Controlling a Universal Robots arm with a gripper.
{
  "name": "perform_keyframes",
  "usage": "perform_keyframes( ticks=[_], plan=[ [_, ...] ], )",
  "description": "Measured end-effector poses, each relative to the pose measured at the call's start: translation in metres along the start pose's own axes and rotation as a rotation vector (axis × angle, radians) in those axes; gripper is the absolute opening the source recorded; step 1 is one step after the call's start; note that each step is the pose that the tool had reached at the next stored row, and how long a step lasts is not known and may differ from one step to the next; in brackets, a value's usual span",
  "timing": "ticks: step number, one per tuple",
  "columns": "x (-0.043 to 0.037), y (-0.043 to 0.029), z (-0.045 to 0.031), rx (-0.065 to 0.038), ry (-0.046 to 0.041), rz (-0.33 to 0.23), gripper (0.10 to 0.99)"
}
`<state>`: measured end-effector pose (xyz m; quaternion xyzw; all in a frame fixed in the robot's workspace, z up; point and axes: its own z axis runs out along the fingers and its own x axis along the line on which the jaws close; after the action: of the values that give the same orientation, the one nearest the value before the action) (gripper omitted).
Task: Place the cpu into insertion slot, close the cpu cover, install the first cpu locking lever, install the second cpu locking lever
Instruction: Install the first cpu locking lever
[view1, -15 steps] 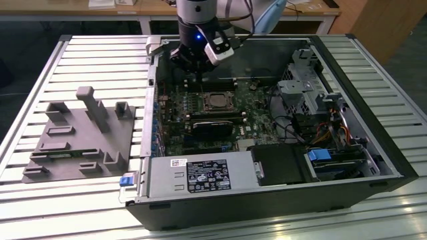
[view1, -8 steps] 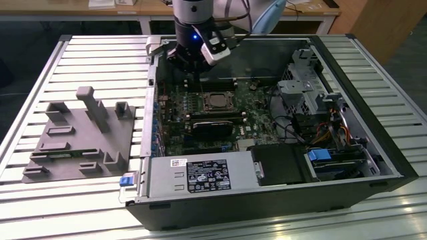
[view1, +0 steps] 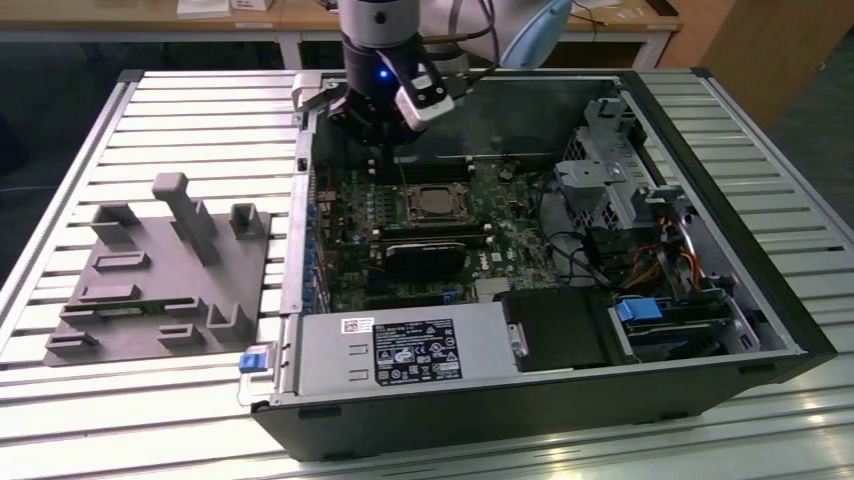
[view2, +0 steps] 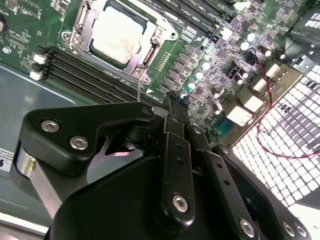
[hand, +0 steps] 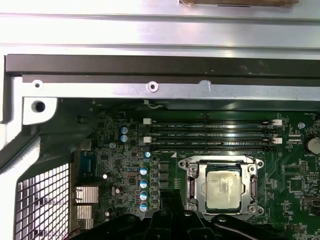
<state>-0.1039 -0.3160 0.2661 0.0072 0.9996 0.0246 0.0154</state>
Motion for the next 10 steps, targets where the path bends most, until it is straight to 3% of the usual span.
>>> perform_keyframes(
  ticks=[10],
  plan=[
    [0.0062, -0.0001, -0.0002, 0.0, 0.0, 0.0, 0.106]
  ],
)
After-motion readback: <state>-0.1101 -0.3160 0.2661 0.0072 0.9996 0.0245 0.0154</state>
